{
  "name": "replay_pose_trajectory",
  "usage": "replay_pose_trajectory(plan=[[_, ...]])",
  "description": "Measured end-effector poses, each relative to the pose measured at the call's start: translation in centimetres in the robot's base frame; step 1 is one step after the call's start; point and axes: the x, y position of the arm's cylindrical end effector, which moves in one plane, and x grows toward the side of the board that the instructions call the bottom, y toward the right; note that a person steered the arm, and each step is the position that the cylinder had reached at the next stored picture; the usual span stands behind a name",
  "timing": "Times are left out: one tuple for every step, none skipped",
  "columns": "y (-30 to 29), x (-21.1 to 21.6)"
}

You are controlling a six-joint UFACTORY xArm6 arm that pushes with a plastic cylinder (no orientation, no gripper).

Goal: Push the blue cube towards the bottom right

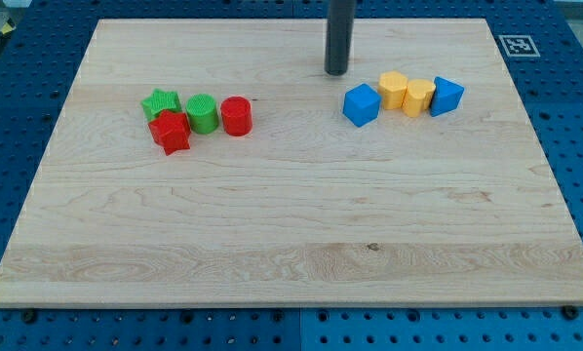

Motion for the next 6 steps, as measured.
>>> replay_pose_trajectory(plan=[[1.1, 2.2], [1.4, 3.2], [1.4, 5.0], [1.4, 7.7], [2.5, 11.5], [5.7, 15.8]])
